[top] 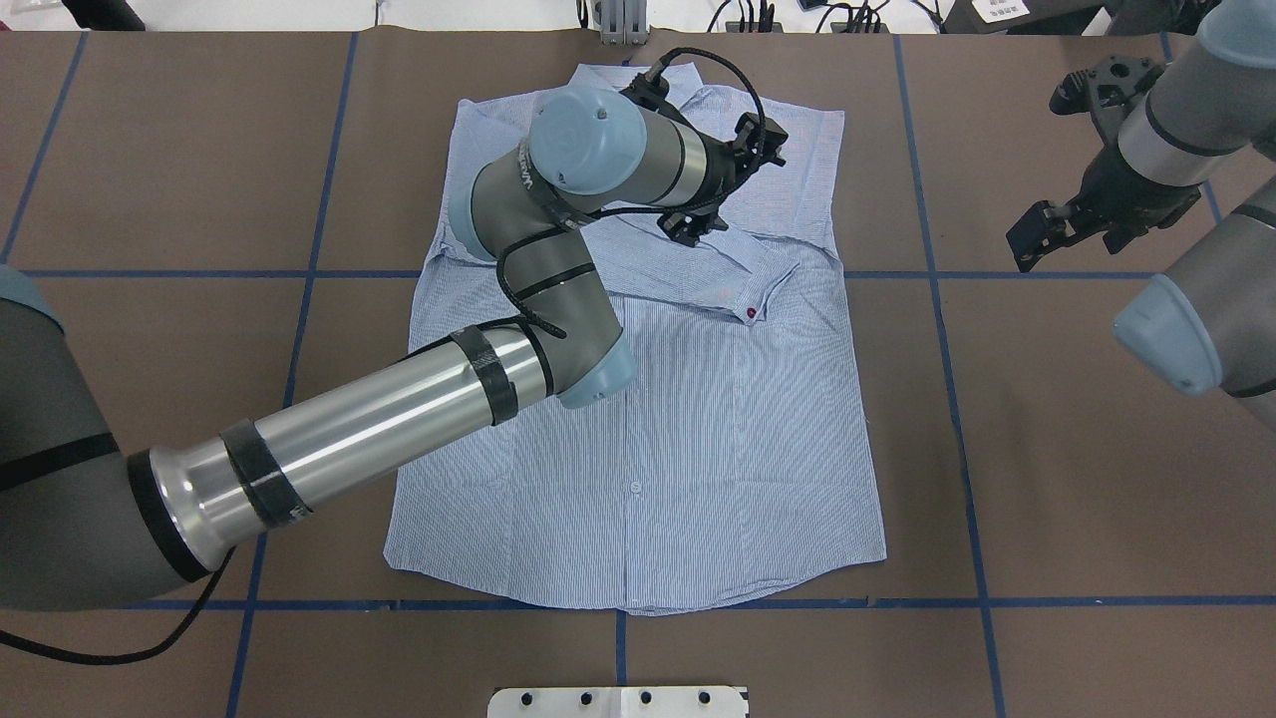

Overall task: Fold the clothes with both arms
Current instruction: 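Carry the sleeve across the shirt front with the left gripper, then release the sleeve and draw the left gripper back beside the shirt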

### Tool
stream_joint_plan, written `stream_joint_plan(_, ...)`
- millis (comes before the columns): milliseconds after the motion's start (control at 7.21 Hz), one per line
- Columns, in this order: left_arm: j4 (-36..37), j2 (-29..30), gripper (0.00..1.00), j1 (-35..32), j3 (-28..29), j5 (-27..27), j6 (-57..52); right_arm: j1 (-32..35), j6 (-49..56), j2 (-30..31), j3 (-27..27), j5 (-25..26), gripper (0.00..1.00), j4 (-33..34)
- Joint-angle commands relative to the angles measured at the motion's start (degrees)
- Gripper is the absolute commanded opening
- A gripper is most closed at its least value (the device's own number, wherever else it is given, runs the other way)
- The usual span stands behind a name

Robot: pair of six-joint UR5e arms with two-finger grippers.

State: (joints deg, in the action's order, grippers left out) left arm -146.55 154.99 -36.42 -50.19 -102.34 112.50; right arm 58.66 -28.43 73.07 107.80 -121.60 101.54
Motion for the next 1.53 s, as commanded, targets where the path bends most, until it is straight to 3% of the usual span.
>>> stream_joint_plan(0, 1.2, -1.7, 1.00, -4.9, 2.7, 5.1, -10.8, 0.0, -0.5, -1.7, 0.0, -1.0, 1.00, -1.8)
stream_joint_plan(277, 1.2, -1.7, 0.98, -9.3, 7.9, 7.8, -16.5, -0.5, -5.1, -1.8, 0.0, -1.3, 1.00, -4.9)
stream_joint_plan(832, 1.2, -2.0, 0.91, -12.0, 14.8, 14.2, -22.1, -1.0, -9.3, -1.8, 1.5, -1.5, 1.00, -4.9)
stream_joint_plan(1387, 1.6, -5.4, 0.85, -11.8, 15.7, 18.3, -26.5, -1.4, -9.3, -1.9, 1.4, -1.5, 1.00, -4.9)
